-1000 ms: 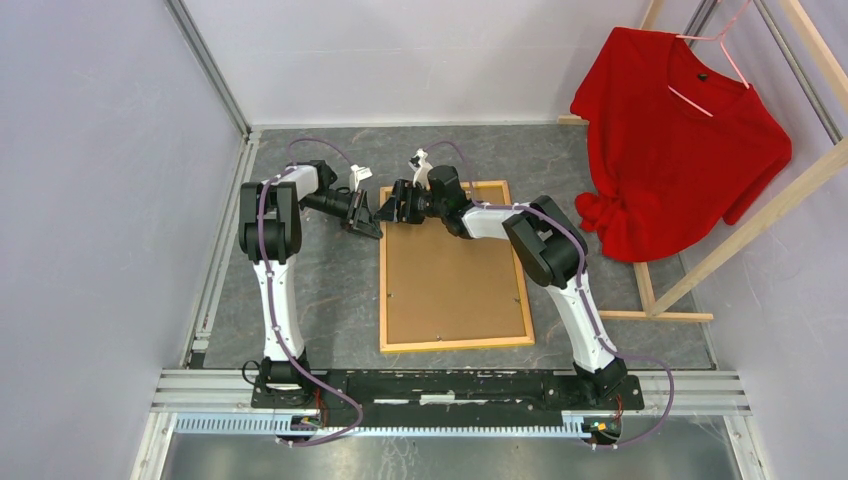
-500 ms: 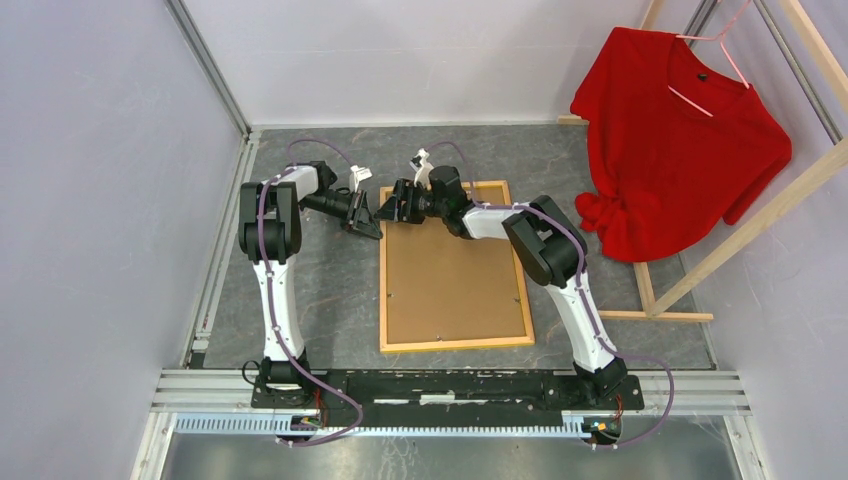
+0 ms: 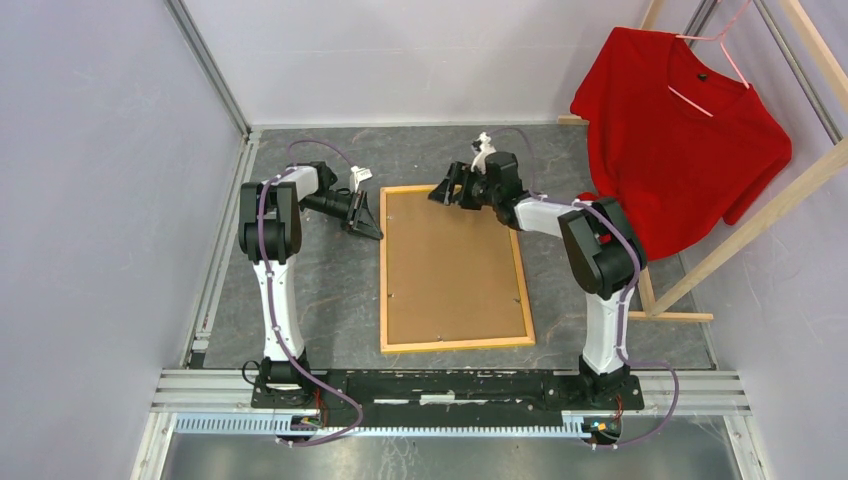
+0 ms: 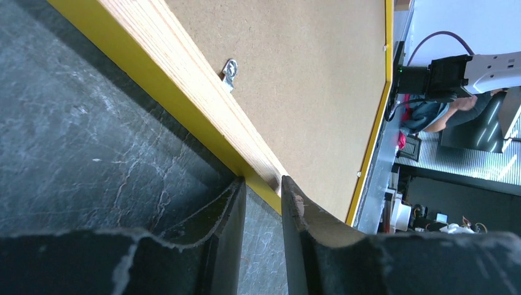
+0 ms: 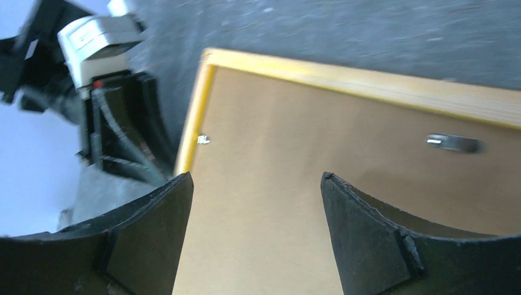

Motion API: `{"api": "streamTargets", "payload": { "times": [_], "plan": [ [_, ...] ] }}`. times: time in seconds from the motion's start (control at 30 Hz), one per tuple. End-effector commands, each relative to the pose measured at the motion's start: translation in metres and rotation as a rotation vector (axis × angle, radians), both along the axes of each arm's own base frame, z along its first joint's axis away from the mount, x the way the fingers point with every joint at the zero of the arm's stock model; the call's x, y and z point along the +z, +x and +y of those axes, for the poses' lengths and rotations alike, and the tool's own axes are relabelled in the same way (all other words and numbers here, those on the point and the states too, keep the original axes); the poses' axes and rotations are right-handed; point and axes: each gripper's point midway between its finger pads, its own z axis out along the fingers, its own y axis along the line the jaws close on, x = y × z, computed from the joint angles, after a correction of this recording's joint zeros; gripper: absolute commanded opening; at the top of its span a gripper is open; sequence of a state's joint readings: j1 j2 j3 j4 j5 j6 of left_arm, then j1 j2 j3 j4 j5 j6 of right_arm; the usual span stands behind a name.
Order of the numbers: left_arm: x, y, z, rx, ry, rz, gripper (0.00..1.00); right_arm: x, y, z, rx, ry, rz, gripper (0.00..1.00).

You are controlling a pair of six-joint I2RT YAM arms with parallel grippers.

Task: Put the photo into the frame
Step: Install the photo frame at the center of the board, then adjust the photo frame at the center of the board.

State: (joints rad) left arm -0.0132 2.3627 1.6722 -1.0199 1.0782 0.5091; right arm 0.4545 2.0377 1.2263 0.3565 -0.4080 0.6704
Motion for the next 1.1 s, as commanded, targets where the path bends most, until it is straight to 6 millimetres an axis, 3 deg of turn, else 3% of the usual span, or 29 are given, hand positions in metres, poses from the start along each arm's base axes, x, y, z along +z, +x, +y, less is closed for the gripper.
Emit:
{"api": "streamTargets", "payload": {
  "times": [0.0,0.13,0.27,0.37,0.53,0.63,0.73,0.87,1.07],
  "plan": [
    [-0.008,-0.005,0.003,-0.035,0.067,-0.029,0.36,-0.011,0.016,-0.039,-0.098,-0.157,-0.036,0.83],
    [-0.008,-0.008,0.005,-0.042,0.078,-0.035,0.37,-0.007,0.024,-0.059,-0.142,-0.173,-0.037,0.84],
    [-0.004,-0.018,0.009,-0.082,0.095,-0.054,0.39,0.010,0.030,-0.107,-0.271,-0.225,-0.065,0.91],
    [-0.003,-0.025,0.013,-0.101,0.118,-0.065,0.39,0.024,0.027,-0.132,-0.327,-0.193,-0.086,0.94],
    [-0.006,-0.041,0.020,-0.144,0.166,-0.088,0.40,0.010,0.017,-0.166,-0.411,-0.234,-0.043,0.95],
    [-0.012,-0.053,0.020,-0.169,0.195,-0.096,0.39,-0.004,0.014,-0.173,-0.435,-0.248,-0.024,0.95],
    [-0.017,-0.066,0.017,-0.195,0.219,-0.107,0.39,-0.013,0.019,-0.169,-0.424,-0.245,-0.007,0.94],
    [-0.022,-0.083,0.008,-0.231,0.231,-0.117,0.37,-0.025,0.030,-0.145,-0.351,-0.209,0.016,0.93],
    [-0.017,-0.116,-0.014,-0.305,0.220,-0.118,0.37,-0.026,0.046,-0.071,-0.185,-0.143,0.010,0.89]
  ]
}}
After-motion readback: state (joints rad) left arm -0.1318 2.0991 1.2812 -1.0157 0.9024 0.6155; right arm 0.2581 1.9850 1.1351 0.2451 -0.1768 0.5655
